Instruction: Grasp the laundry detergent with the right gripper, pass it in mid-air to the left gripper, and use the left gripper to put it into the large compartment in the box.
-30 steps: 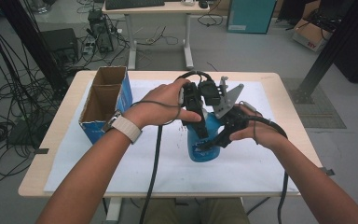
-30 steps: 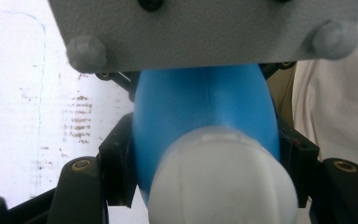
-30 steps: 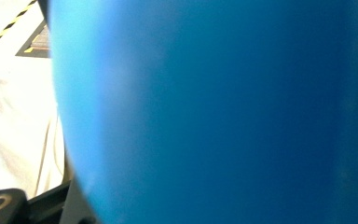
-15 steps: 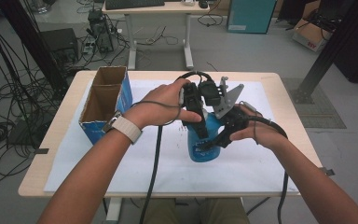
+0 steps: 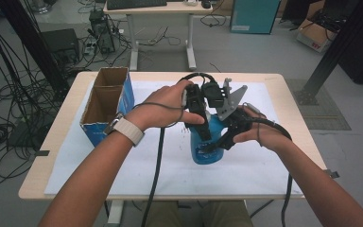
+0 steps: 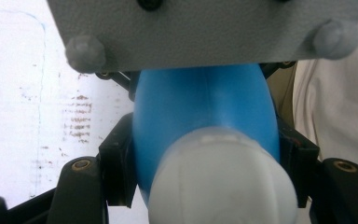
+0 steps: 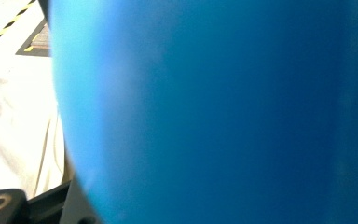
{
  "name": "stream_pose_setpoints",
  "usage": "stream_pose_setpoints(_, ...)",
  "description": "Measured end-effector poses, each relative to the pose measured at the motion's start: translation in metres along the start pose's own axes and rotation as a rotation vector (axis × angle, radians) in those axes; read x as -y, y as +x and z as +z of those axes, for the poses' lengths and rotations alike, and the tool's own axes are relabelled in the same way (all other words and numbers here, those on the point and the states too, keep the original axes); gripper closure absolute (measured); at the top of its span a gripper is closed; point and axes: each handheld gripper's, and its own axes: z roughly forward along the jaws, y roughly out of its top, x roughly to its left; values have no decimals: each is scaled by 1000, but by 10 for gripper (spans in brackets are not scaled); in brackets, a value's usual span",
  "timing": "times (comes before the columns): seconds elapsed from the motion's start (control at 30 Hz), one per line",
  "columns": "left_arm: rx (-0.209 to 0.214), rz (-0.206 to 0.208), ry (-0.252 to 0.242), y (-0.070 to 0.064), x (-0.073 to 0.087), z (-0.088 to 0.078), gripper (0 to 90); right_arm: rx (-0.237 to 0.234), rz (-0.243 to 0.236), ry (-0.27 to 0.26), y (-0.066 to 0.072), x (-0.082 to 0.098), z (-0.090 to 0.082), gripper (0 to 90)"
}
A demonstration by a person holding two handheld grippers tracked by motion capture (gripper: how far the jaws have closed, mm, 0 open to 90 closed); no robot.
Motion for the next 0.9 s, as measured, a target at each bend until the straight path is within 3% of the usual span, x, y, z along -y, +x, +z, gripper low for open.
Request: stream_pose_setpoints(0.9,0,0,-5,1,0,0,373,3,3,-3,0,0,0,437)
